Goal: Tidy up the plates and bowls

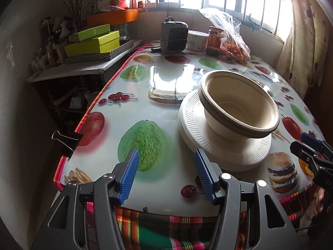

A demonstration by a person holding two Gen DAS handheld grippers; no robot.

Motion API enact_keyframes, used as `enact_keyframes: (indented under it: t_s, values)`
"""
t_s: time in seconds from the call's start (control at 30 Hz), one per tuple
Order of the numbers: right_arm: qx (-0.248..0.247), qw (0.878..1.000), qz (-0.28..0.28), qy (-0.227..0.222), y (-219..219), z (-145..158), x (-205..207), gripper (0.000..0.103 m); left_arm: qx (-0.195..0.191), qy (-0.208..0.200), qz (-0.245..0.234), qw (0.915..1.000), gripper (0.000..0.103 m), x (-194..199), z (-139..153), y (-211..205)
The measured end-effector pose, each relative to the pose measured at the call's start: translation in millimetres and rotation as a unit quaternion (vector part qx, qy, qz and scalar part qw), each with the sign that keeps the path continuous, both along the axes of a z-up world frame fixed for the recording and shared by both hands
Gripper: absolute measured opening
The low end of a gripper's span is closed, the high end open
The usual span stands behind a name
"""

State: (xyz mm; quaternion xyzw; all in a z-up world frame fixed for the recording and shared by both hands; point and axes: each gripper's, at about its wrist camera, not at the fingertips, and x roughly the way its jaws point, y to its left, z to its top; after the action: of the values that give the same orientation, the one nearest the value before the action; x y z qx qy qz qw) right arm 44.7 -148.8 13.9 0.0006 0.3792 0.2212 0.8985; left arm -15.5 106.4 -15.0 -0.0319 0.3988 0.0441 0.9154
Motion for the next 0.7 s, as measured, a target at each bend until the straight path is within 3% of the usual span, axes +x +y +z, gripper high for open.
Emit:
enact_keyframes:
  t_s: [0.3,0.7]
  values:
    - [-0.017,1.000,-0.005,0.003,0,-11,-6,0.076,0.017,0.008,-0.011,0.9998,0.056,-3,-11,-10]
    - [-0.035,0.999,-0.018,-0.001,8,-18,-16,0.076,0.023,-0.020,-0.007,0.9995,0.056,-13,-9,-20]
